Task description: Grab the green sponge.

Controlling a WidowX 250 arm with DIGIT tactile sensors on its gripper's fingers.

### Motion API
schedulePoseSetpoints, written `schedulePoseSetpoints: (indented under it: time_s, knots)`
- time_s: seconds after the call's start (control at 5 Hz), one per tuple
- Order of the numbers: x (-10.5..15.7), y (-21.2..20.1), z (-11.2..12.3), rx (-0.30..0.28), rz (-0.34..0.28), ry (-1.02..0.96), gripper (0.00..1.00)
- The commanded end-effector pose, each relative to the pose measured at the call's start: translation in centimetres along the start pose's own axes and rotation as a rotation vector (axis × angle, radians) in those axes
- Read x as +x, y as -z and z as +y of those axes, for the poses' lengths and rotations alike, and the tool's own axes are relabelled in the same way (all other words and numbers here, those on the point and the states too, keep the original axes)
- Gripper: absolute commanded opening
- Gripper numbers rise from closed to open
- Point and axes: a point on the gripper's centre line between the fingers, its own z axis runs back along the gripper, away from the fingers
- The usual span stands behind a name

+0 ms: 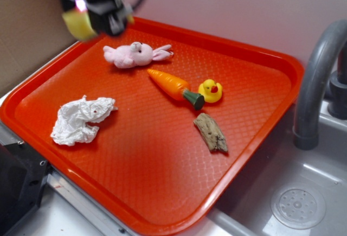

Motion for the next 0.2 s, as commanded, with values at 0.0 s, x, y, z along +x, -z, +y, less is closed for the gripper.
schedulePoseSetpoints:
  time_s: [0.0]
  knots:
    - [-3.25, -2.13, 0.99, 0.022, -0.143, -0.087, 0.00]
